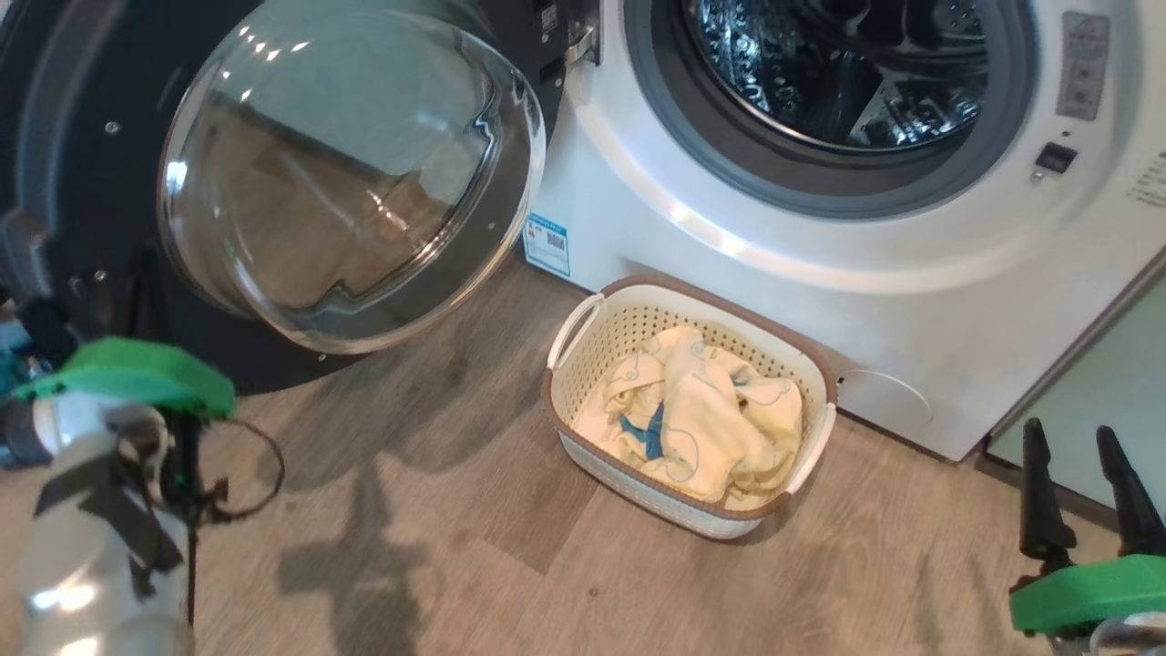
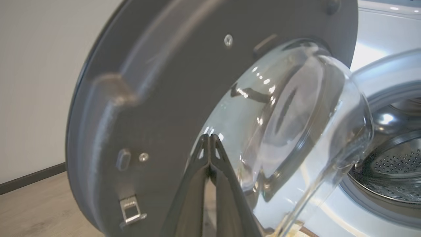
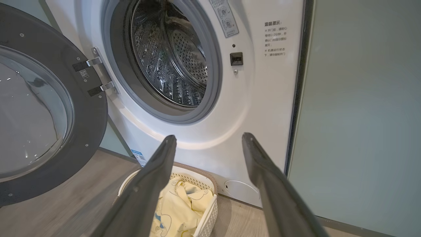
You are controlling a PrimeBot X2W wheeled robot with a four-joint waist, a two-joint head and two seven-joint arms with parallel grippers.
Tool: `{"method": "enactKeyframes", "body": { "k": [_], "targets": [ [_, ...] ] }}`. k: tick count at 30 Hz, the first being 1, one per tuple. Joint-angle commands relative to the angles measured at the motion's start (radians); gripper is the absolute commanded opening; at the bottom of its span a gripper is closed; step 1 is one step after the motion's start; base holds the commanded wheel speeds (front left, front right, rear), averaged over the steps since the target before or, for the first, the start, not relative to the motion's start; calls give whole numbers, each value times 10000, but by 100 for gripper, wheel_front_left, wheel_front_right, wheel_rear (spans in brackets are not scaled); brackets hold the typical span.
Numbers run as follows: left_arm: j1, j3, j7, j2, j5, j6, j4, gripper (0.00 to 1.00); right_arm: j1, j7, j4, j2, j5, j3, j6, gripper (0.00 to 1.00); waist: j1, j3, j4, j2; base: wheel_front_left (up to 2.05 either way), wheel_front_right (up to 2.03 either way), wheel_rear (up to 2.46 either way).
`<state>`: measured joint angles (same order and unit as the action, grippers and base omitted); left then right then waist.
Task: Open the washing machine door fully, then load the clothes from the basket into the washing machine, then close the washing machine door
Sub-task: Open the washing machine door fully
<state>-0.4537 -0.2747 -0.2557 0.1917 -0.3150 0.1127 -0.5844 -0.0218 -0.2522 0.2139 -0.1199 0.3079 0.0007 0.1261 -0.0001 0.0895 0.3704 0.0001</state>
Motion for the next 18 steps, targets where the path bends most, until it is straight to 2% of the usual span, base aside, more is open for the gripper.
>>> {"method": "enactKeyframes", "body": {
  "k": [1,5,6,7,8,14,15,18],
  "targets": [
    [-23,-204,-60,336,108,31,460,0,-67,-95,-282,-77,53,148,46,100,1,-81,-85,-1,0,0,0],
    [664,-112,-60,123,236,94,1159,0,17,-95,-314,-11,51,118,46,100,1,-231,-327,-1,0,0,0],
    [871,-56,-60,30,273,104,1355,14,44,-95,-321,5,50,119,46,100,1,-269,-397,-1,0,0,0],
    [1066,-6,-60,-53,306,112,1542,33,75,-95,-325,23,47,118,46,100,1,-303,-471,-1,0,0,0],
    [1253,31,-60,-130,326,118,1728,45,102,-95,-325,41,44,123,46,100,1,-341,-562,-1,0,0,0],
    [2487,207,-61,-355,322,146,2683,97,190,-95,-353,172,12,221,46,100,1,-621,-1423,-1,0,0,0],
    [2730,207,-61,-396,305,148,2861,100,201,-95,-369,188,18,198,46,100,1,-664,-1581,-1,0,0,0],
    [3321,226,-61,-450,270,153,3247,100,271,-95,-420,216,14,160,46,100,1,-769,-2011,-1,0,0,0]
  ]
}}
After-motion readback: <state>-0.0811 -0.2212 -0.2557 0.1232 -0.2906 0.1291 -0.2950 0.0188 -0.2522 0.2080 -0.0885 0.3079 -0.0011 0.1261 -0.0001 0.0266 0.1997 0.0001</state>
